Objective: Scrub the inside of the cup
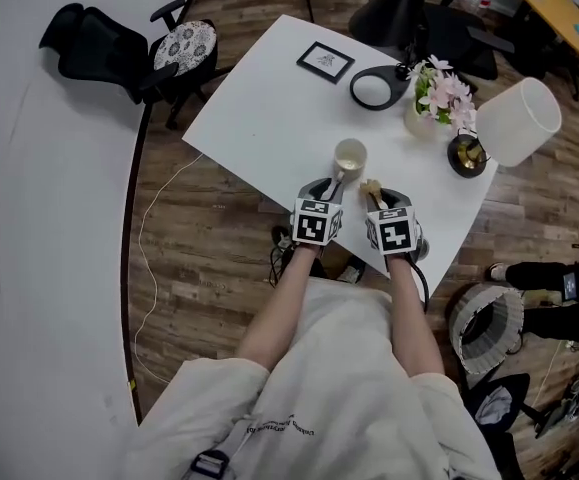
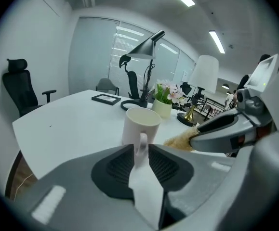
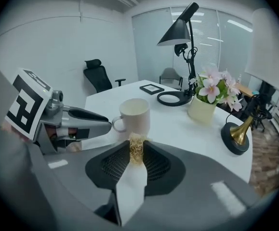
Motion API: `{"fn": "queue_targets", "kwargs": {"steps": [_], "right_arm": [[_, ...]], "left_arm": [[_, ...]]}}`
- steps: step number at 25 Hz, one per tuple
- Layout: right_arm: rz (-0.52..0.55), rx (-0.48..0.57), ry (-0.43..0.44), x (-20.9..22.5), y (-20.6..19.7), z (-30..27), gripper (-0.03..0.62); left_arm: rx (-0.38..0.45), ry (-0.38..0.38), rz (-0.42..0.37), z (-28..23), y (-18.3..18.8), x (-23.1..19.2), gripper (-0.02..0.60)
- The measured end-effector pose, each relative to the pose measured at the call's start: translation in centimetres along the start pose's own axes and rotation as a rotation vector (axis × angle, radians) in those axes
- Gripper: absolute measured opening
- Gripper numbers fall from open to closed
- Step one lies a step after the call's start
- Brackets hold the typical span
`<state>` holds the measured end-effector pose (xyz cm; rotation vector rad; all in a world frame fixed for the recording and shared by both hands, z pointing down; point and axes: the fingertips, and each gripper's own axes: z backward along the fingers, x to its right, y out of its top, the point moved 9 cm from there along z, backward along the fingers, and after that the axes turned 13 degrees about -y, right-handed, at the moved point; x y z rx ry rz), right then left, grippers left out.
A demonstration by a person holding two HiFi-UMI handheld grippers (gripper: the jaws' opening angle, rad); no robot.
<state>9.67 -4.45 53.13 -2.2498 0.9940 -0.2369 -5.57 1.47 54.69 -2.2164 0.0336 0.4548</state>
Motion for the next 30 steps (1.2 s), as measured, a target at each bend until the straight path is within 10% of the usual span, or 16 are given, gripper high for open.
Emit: {"fn": "queue_targets", "kwargs": {"steps": [3, 30], "right_arm": [[0.001, -0.001, 0.009, 0.4, -0.2, 0.3, 0.11], [-0.063, 0.091, 0.01, 0.8, -0.3, 0.7, 0.109]], "left_arm": [[0.012, 0.005, 0.029, 0.9, -0.2, 0.5, 0.0], [-0.044, 0.007, 0.034, 1.3, -0.5, 1.5, 0.0]]}}
